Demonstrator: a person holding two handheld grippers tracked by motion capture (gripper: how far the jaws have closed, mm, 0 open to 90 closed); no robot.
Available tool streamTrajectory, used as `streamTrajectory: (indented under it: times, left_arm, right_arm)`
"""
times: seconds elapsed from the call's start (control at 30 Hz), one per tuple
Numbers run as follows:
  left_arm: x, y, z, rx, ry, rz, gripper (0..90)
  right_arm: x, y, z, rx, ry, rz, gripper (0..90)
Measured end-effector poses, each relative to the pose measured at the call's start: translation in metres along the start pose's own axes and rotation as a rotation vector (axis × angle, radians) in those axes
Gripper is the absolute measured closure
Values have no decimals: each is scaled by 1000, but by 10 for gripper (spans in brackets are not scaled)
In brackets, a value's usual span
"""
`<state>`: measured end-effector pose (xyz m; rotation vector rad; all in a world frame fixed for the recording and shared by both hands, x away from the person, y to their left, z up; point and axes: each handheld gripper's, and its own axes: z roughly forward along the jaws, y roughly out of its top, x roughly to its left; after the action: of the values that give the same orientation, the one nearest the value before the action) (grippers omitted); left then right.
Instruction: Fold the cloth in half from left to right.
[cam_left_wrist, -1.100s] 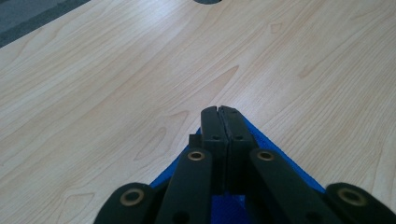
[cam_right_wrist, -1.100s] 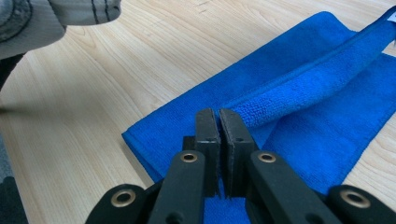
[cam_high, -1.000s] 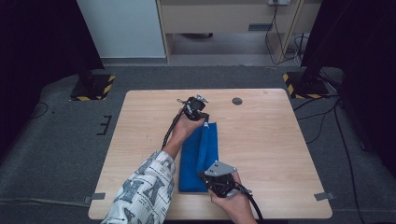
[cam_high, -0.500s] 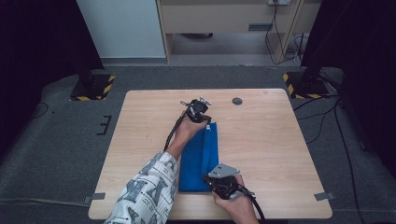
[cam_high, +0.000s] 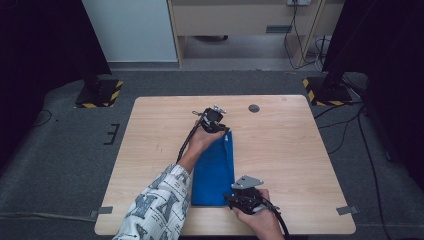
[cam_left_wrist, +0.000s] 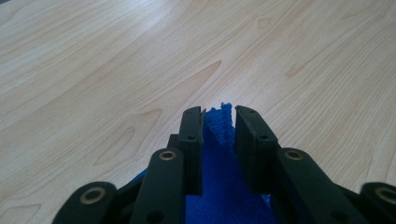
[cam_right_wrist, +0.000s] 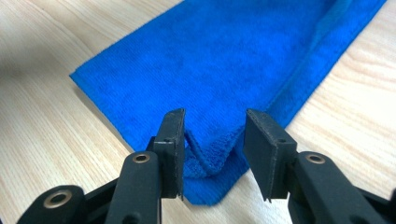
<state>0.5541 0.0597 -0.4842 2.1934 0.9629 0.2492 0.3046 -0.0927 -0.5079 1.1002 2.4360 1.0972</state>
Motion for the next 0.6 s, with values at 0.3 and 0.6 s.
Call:
streamTrajectory:
  times: [0.3, 0.6]
  left_arm:
    - [-2, 3, -9, -30, 10, 5, 571]
    - [-6, 6, -19, -62, -21, 19, 354]
  right_arm:
    - [-10, -4, -4, 9, -23, 31, 522]
    - [-11, 1, -4, 9, -35, 14, 423]
